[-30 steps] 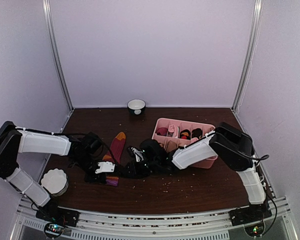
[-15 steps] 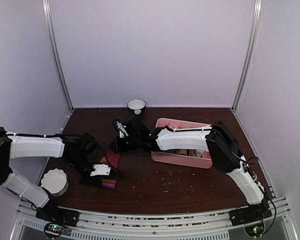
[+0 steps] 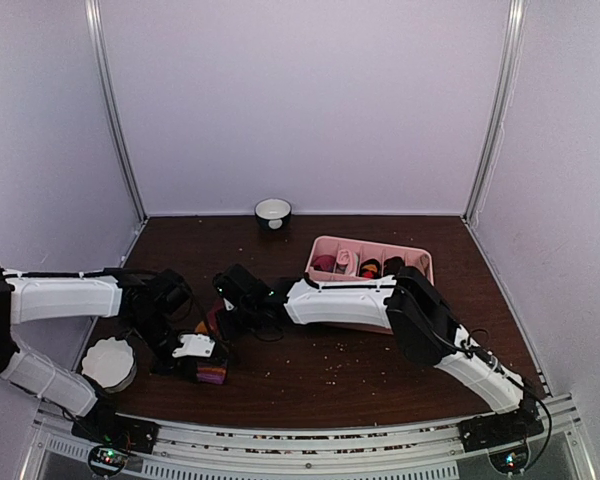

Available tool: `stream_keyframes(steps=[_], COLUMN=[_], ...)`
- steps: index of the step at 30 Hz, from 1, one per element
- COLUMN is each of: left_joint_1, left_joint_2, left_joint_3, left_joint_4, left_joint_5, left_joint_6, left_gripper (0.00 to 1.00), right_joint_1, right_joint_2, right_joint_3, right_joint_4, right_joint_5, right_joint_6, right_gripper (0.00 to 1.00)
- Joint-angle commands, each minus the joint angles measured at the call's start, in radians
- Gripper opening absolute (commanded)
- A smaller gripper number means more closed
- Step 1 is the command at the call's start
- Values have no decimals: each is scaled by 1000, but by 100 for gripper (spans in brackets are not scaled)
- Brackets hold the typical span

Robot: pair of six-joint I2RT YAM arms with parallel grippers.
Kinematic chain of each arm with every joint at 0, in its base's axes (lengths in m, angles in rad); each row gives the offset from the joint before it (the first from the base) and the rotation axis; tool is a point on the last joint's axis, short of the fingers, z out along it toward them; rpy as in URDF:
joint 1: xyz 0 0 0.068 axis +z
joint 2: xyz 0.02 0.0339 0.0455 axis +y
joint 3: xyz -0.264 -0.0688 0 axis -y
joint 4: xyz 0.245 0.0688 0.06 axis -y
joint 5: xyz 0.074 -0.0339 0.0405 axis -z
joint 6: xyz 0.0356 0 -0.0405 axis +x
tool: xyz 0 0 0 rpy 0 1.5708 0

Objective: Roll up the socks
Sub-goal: Roll the sock at the center of the board.

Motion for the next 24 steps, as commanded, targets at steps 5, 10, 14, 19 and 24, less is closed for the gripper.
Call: stream_keyframes(steps=[5,10,14,19,24], left_joint_1=[-6,-9,-37,-114,-147], left_joint_2=[103,259,346,439,509], left_joint_3=[92,225,322,471,524], left_joint_4=[57,48,28,-15,-23], left_joint_5=[-43,-65,-60,-12,29], left_joint_6=[3,12,9,-37,-61], left_gripper=[0,0,0,0,0], right_joint_1=[-59,-111,-144,-191,-211], right_joint_2=[-79,-176,-224,-285,-326], right_joint_3=[-208,-378,-471,-593,-649], right_joint_4=[-45,9,17,58,55], right_joint_5=[180,204,226,226,232], right_joint_6=[13,10,4,3,-15], right_gripper=[0,0,0,0,0])
